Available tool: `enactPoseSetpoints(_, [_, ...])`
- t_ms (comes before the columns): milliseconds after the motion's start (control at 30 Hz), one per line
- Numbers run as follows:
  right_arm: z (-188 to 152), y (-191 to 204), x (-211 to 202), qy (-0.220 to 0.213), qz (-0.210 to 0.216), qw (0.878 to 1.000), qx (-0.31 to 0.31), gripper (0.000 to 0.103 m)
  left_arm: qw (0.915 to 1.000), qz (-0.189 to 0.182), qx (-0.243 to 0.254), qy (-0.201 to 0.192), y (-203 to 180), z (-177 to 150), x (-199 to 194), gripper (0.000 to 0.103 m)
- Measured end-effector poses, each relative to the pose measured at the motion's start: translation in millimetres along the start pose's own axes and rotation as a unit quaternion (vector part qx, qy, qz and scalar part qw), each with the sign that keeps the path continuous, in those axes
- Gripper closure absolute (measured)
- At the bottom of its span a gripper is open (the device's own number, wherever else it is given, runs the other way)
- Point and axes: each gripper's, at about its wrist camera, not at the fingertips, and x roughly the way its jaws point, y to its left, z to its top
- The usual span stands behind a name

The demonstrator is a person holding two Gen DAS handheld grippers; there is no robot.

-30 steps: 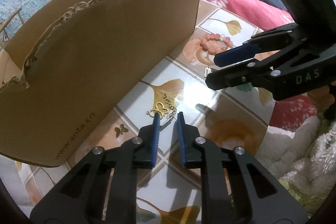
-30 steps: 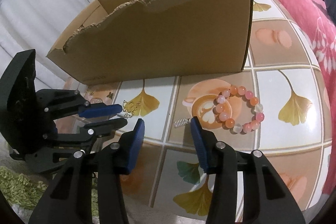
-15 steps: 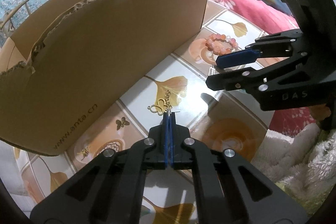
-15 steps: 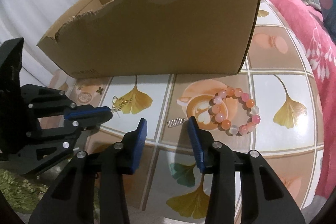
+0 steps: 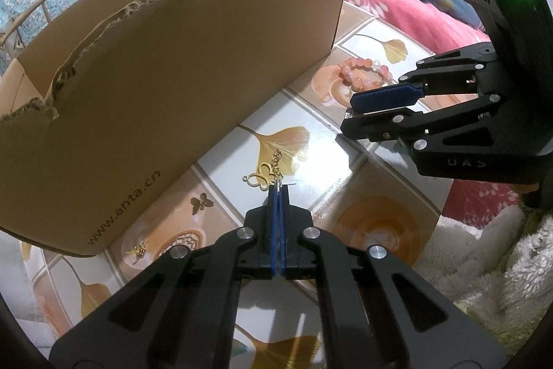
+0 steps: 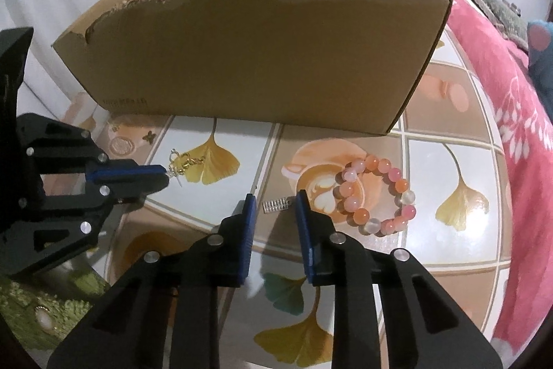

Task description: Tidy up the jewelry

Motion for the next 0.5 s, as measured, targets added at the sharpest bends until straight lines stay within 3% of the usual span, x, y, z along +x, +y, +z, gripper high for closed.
enactPoseSetpoints(300, [-3,16,1,0.004,0.008,1.0,-0.021,0.091,1.0,0.0,-0.001,0.0,0,0,0,0.102])
enactPoseSetpoints(500, [-5,13,0,0.001,0.022,1.0,-0.008,0.091,1.0,0.0,0.001,-0.001,0,0,0,0.102])
